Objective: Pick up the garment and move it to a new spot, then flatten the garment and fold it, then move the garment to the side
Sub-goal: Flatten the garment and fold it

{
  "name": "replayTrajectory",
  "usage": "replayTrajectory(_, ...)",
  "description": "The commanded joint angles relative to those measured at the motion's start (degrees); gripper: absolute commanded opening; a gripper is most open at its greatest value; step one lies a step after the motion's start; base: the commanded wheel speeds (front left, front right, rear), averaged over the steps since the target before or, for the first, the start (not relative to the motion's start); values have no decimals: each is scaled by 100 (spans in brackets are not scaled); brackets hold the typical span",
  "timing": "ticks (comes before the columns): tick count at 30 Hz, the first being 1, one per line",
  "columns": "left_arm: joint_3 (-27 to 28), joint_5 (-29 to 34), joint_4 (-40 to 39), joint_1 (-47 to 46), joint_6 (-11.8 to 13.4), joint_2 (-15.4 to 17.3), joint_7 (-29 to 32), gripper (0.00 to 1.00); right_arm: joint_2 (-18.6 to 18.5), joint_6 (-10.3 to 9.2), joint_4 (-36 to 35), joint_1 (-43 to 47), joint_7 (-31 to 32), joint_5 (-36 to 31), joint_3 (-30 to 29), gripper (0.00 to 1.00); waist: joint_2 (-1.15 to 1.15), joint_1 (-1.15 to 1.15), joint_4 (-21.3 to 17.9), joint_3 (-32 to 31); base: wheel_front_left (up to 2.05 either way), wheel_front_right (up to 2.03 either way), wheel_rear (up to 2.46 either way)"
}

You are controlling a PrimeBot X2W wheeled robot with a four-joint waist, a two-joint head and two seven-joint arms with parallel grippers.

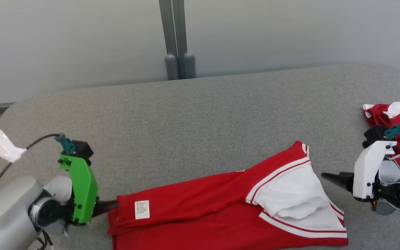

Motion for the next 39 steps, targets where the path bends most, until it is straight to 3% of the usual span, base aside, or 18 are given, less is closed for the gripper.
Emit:
replayTrajectory(1, 101, 83, -84, -110, -35, 80, -210, 100, -30, -1, -79, 121, -269, 9, -93, 100, 0, 0, 27, -38, 0, 0, 0)
replayTrajectory(4, 337, 351, -348, -130, 6, 263, -938, 100, -68, -1, -294, 237, -1088, -39, -378, 100, 0, 0, 56, -92, 0, 0, 0)
replayTrajectory(7, 538, 594, -625, 44, 232, 448, -1696, 100, -135, 0, -545, 458, -1873, -117, -578, 100, 0, 0, 90, -138, 0, 0, 0)
replayTrajectory(12, 912, 1049, -1090, 567, 1114, 768, -3198, 100, -118, 1, -689, 818, -3330, -487, -998, 100, 0, 0, 143, -175, 0, 0, 0)
replayTrajectory(14, 1131, 1097, -1274, 858, 1492, 865, -3875, 100, -115, 1, -710, 967, -3474, -706, -1306, 100, 0, 0, 154, -181, 0, 0, 0)
replayTrajectory(19, 1513, 1145, -1716, 1760, 2142, 811, -5344, 100, 359, 1, -790, 1694, -3490, -1625, -3042, 100, 0, 0, 203, -184, 0, 0, 0)
replayTrajectory(22, 1846, 1373, -1828, 2241, 2437, 603, -5578, 100, 685, 1, -934, 2258, -3491, -2376, -3967, 100, 0, 0, 252, -195, 0, 0, 0)
replayTrajectory(25, 2670, 2039, -2027, 2800, 2660, 199, -5602, 100, 1086, 1, -1159, 2892, -3492, -3134, -4722, 100, 0, 0, 294, -206, 0, 0, 0)
replayTrajectory(30, 3972, 3237, -2378, 3877, 2668, -655, -5596, 100, 1638, 1, -1434, 3656, -3493, -3855, -5509, 100, 0, 0, 290, -229, 0, 0, 0)
replayTrajectory(35, 5020, 3984, -2511, 4686, 2236, -1574, -5596, 100, 2000, 1, -1538, 4143, -3494, -4278, -5886, 100, 0, 0, 312, -258, 0, 0, 0)
replayTrajectory(39, 5429, 4321, -2334, 4936, 1779, -2007, -5597, 100, 2178, 1, -1479, 4254, -3494, -4377, -5914, 100, 0, 0, 329, -271, 0, 0, 0)
